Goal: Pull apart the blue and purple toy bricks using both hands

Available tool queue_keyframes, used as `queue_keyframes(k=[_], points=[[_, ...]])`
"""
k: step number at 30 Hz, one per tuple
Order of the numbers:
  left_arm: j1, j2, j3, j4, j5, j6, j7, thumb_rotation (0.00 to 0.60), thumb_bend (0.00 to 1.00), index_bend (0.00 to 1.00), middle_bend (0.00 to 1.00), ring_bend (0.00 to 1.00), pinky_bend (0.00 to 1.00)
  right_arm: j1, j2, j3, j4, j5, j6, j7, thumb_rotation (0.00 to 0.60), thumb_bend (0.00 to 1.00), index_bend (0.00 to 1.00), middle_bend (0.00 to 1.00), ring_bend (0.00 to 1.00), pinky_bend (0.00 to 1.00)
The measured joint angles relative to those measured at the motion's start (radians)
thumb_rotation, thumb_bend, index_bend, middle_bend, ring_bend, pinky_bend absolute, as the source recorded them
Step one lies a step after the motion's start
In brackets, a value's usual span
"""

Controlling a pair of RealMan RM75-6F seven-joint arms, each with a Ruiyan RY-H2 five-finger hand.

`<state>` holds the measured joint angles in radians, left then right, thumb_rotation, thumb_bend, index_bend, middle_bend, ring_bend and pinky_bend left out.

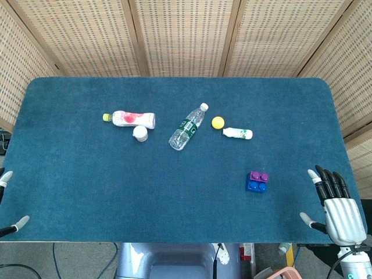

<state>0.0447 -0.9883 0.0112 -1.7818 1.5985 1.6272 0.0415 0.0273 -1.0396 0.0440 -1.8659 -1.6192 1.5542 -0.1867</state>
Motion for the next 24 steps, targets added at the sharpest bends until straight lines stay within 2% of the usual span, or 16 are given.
queue_keyframes(k=[9,14,18,24], points=[[0.001,0.000,-0.002,-0.002,-0.003,-0.001,0.003,0.600,0.00,0.00,0.00,0.00,0.00,0.001,-0.004,0.002,0.002,0.006,-0.002,-0.008,0.600,0.00,0.00,0.00,0.00,0.00],[-0.001,-0.006,-0.004,-0.002,-0.012,-0.007,0.020,0.600,0.00,0.00,0.00,0.00,0.00,0.022,-0.005,0.012,0.001,0.035,-0.043,0.006,0.600,0.00,0.00,0.00,0.00,0.00],[-0.005,-0.013,-0.008,-0.007,-0.014,-0.011,0.041,0.600,0.00,0.00,0.00,0.00,0.00,0.070,-0.009,0.034,0.007,0.077,-0.122,0.003,0.600,0.00,0.02,0.01,0.00,0.00],[-0.019,-0.023,-0.019,-0.018,-0.039,-0.035,0.078,0.600,0.00,0.00,0.00,0.00,0.00,0.203,-0.030,0.091,0.029,0.154,-0.302,-0.021,0.600,0.00,0.16,0.16,0.00,0.00]])
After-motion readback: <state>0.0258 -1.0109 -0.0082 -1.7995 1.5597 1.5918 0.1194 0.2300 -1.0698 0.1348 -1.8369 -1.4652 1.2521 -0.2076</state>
